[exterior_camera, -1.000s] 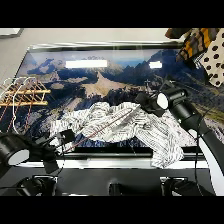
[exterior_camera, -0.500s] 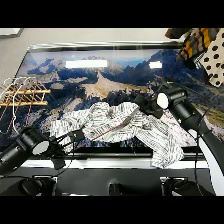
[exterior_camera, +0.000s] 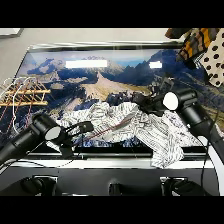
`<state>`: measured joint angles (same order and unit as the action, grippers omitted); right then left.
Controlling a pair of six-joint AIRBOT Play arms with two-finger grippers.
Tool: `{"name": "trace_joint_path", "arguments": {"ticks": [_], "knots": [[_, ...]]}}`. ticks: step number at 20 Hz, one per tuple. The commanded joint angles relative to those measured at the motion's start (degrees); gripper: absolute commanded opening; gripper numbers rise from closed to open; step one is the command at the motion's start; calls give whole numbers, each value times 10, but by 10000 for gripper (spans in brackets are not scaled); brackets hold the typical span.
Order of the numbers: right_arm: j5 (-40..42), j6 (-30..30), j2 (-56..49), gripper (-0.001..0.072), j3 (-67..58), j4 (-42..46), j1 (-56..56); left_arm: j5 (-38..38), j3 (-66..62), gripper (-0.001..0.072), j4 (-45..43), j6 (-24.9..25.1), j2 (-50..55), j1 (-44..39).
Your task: Fold the clothes and pants, and hang the long-sleeved shirts on hangers.
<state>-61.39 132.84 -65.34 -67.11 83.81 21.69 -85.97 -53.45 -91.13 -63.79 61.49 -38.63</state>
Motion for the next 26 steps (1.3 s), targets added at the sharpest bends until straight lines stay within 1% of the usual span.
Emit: {"name": "trace_joint_path", "arguments": {"ticks": [1, 2, 4, 6, 7, 10, 13, 16, 17, 22, 26], "knots": [[1, -33, 29, 32, -1, -17, 0, -5, -55, 16, 0, 66, 42, 0], [-2, -37, 35, 32, -1, -18, 0, -5, -66, 16, 0, 79, 51, 1], [-12, -51, 48, 32, -1, -33, 0, -5, -81, 16, 8, 84, 67, 6], [-23, -69, 61, 32, -1, -54, 0, -3, -89, 16, 28, 105, 82, 7], [-33, -71, 68, 32, -3, -56, 0, -4, -93, 16, 36, 108, 90, 7], [-79, -85, 71, 32, -42, -52, 0, -4, -106, 16, 36, 107, 108, 9], [-97, -86, 71, 32, -78, -56, 0, -3, -137, 16, 37, 107, 125, 10], [-114, -86, 71, 32, -84, -75, 4, 0, -179, 16, 37, 104, 155, 10], [-113, -85, 71, 32, -84, -59, 14, 0, -191, 16, 37, 104, 165, 10], [-108, -21, 52, 32, -84, 32, 89, 1, -242, 17, 57, 101, 208, 6], [-70, 5, 44, 32, -84, 33, 93, -2, -253, 17, 57, 74, 227, 6]]}}
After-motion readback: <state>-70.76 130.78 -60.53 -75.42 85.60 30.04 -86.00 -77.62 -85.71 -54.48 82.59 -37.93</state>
